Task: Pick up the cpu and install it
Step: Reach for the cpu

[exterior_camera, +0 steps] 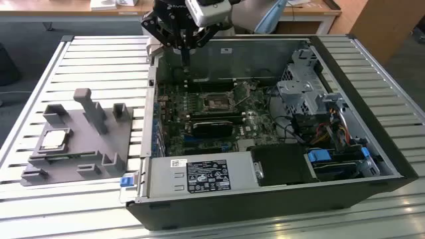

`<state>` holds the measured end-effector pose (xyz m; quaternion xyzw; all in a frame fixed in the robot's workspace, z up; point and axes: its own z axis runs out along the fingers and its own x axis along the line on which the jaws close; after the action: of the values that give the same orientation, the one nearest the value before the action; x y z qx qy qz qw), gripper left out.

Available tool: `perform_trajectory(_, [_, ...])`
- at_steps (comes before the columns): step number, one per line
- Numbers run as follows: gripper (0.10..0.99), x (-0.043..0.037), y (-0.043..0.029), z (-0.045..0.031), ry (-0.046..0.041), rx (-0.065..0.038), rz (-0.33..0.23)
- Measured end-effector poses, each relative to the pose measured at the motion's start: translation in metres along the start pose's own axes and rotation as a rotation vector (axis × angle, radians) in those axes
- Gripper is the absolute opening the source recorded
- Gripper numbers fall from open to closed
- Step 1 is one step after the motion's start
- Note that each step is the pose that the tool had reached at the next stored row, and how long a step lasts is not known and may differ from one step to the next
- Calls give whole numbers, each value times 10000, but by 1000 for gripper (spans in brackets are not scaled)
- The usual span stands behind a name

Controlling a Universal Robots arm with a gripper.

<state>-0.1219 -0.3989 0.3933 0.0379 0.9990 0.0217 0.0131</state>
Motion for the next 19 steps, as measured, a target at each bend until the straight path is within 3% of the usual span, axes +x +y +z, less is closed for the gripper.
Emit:
perform_trajectory(7, [106, 1, 0, 0, 0, 0, 0])
perform_trajectory(19, [106, 108, -8, -3, 0, 0, 0])
